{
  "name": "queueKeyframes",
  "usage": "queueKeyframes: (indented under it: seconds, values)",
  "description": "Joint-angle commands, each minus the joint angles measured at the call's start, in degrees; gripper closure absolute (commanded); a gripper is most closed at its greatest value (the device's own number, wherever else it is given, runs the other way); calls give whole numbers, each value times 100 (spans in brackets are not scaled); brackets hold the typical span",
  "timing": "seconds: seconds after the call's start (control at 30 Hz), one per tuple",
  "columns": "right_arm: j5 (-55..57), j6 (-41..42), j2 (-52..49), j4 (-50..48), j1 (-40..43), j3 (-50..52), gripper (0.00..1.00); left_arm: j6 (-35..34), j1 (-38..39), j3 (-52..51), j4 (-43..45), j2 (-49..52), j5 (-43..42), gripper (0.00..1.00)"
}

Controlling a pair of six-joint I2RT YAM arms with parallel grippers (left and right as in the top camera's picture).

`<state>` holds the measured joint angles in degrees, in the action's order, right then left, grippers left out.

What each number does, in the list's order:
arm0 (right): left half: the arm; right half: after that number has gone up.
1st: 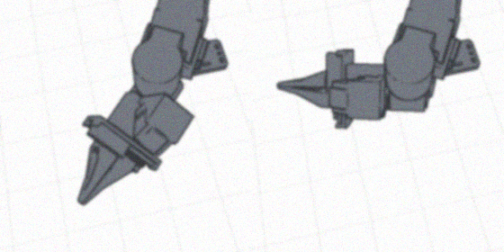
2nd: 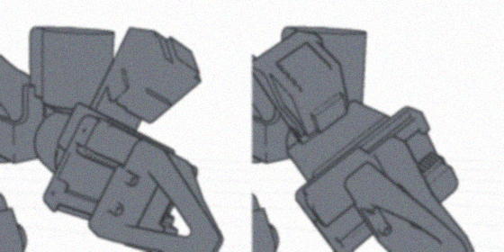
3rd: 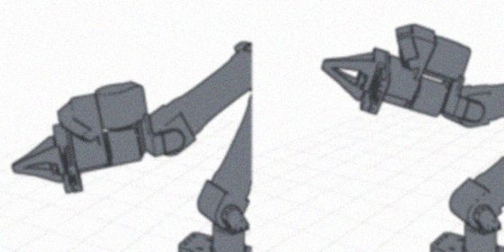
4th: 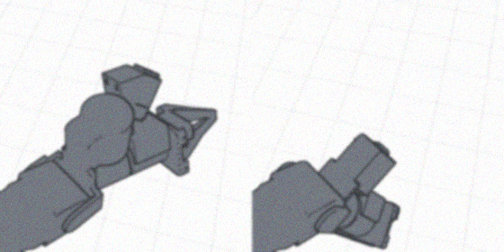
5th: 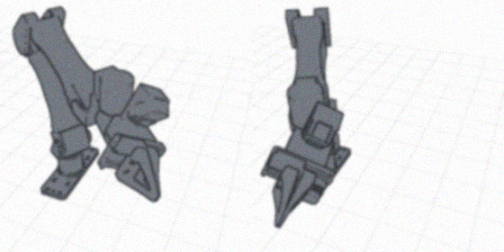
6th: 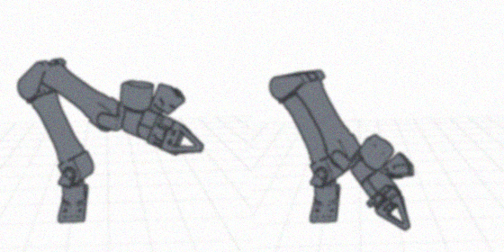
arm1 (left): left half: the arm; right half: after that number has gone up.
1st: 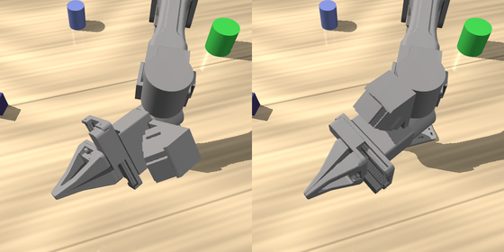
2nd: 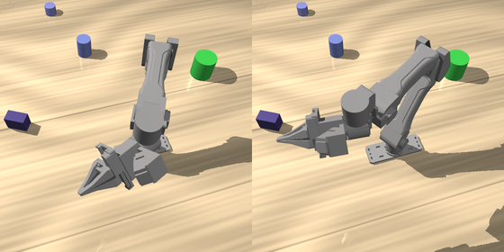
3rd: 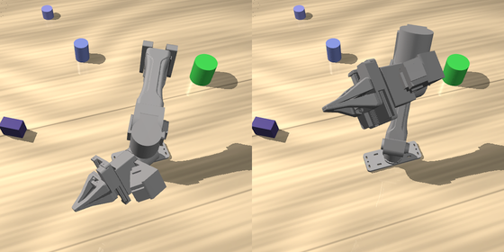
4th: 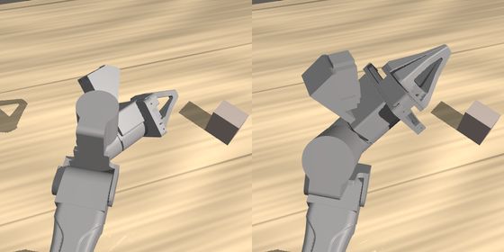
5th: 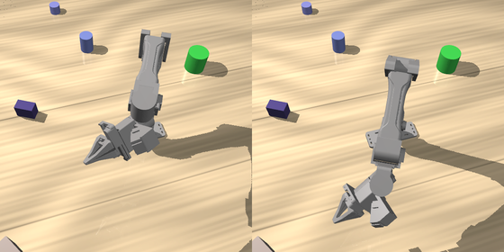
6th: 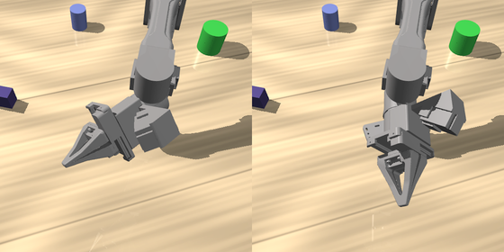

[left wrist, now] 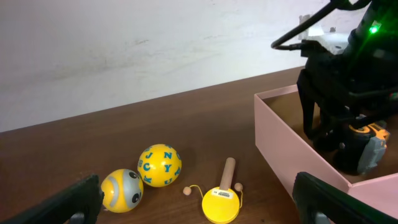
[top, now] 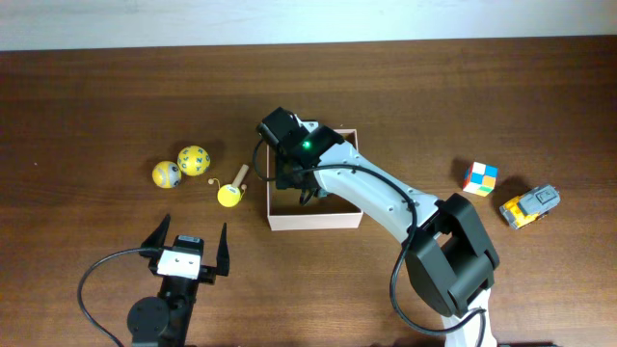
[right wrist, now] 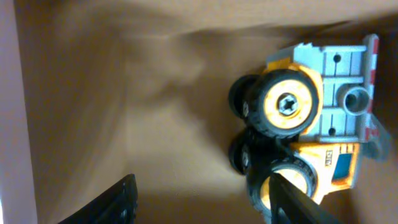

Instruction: Pack container

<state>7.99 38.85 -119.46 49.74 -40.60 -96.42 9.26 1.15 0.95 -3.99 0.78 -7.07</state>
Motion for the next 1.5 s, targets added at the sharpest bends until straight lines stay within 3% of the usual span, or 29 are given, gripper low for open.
queueKeyframes:
  seconds: [0.0, 0.4, 1.2, 1.47]
  values:
    - [-79, 61, -136, -142, -26, 319, 38, 72, -20, -44, 9, -48, 22, 1]
    - [-354, 63, -321, -748, -26, 970, 38, 72, -20, -44, 9, -48, 22, 1]
    - [-389, 39, -382, -1003, -251, 999, 38, 72, -20, -44, 9, -48, 22, 1]
    - [-393, -422, -380, -1187, -251, 855, 37, 72, -20, -44, 9, -48, 22, 1]
